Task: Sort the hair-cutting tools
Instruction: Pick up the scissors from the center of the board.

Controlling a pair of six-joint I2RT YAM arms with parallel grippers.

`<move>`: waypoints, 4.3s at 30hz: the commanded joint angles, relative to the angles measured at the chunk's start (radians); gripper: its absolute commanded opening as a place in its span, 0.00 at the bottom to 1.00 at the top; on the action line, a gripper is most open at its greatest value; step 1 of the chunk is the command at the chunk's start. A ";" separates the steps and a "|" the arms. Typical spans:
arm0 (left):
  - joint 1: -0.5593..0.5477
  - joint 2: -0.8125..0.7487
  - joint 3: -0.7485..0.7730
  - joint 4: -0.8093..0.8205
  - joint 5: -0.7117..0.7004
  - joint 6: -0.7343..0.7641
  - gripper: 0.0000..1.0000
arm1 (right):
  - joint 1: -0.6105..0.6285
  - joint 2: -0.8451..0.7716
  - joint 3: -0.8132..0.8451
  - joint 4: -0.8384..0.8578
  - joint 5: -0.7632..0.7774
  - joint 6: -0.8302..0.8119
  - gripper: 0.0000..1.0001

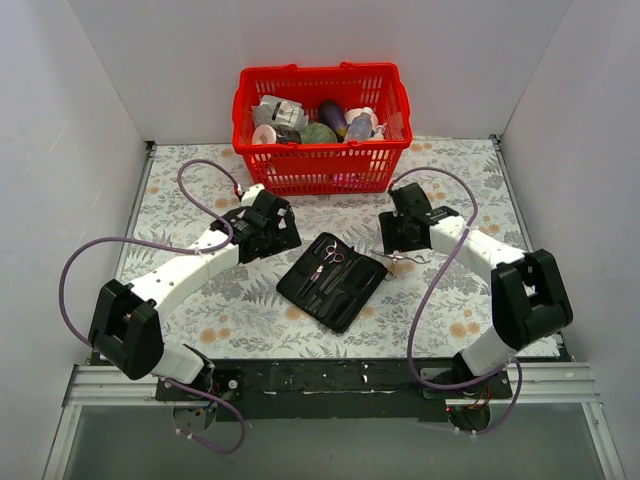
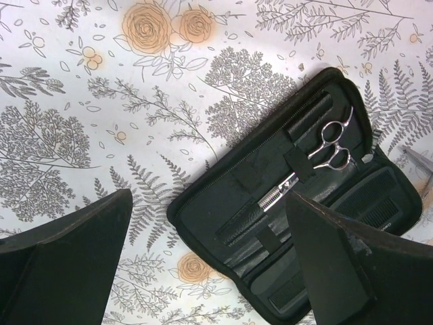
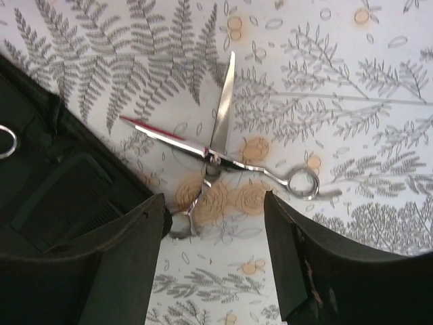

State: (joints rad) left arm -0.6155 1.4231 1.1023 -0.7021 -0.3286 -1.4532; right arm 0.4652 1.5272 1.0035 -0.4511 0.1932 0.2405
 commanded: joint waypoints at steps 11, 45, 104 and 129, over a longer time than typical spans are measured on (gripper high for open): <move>0.094 -0.055 -0.067 0.061 0.055 0.065 0.98 | -0.037 0.189 0.124 0.086 -0.063 -0.127 0.64; 0.142 -0.044 -0.107 0.107 0.115 0.076 0.98 | -0.037 0.189 -0.083 0.123 -0.025 -0.138 0.09; 0.152 -0.064 -0.153 0.148 0.151 0.080 0.98 | -0.037 0.093 -0.243 0.032 0.002 0.184 0.01; 0.143 0.258 -0.199 0.366 0.221 0.030 0.98 | -0.017 -0.375 -0.108 -0.215 -0.009 0.183 0.01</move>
State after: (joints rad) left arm -0.4675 1.6424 0.9360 -0.3603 -0.1303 -1.4147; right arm 0.4408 1.2057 0.8467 -0.6041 0.2054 0.4194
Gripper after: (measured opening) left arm 0.981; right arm 0.307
